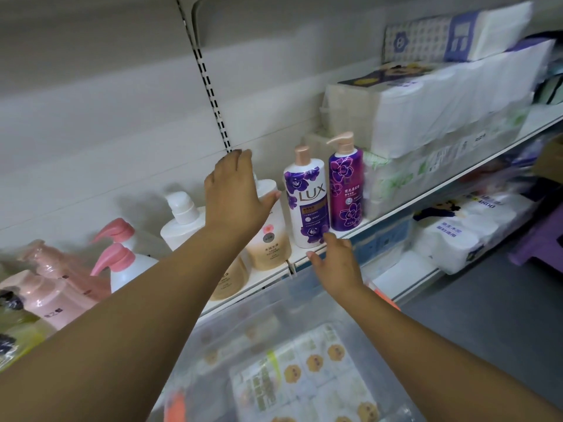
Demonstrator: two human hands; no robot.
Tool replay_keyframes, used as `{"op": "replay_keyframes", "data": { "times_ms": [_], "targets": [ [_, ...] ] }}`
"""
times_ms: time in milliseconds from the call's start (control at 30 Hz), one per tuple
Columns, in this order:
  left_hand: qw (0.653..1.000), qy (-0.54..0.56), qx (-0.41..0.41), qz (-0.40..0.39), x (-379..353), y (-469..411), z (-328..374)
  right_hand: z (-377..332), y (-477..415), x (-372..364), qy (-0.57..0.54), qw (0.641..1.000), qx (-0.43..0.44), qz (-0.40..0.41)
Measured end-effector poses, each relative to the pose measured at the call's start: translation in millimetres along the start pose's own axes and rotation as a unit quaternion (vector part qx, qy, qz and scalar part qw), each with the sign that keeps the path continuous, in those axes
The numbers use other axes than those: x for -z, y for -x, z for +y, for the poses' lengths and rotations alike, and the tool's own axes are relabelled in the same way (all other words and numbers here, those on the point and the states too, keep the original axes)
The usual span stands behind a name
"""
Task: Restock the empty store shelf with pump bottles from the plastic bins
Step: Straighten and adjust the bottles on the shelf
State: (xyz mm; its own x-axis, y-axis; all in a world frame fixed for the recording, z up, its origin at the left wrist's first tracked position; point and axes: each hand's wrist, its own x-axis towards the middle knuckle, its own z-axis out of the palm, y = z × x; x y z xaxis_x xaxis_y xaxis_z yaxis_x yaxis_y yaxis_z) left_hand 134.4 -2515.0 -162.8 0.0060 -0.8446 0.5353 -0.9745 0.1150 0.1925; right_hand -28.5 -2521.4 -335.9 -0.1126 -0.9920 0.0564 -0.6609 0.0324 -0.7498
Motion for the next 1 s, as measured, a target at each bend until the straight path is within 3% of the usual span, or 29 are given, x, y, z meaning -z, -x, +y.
{"op": "replay_keyframes", "data": {
  "times_ms": [167, 567, 733, 1000],
  "targets": [
    [0.996, -0.043, -0.056, -0.058, -4.5, -13.2, 19.5, 9.0, -12.7, 8.7, 0.01, 1.0, -0.01, 0.008],
    [0.987, -0.051, -0.06, -0.137, -7.3, -44.3, 30.9, 15.8, -34.1, 6.9, 0.011, 1.0, -0.004, -0.015],
    [0.982, -0.029, -0.06, -0.176, -14.4, -58.3, 38.0, 12.4, -39.7, 1.9, 0.0, 1.0, -0.006, 0.016],
    [0.978, -0.089, -0.104, -0.158, -25.9, -65.0, 45.4, 11.0, -45.6, -3.8, 0.045, 0.996, 0.006, 0.073]
  ]
}}
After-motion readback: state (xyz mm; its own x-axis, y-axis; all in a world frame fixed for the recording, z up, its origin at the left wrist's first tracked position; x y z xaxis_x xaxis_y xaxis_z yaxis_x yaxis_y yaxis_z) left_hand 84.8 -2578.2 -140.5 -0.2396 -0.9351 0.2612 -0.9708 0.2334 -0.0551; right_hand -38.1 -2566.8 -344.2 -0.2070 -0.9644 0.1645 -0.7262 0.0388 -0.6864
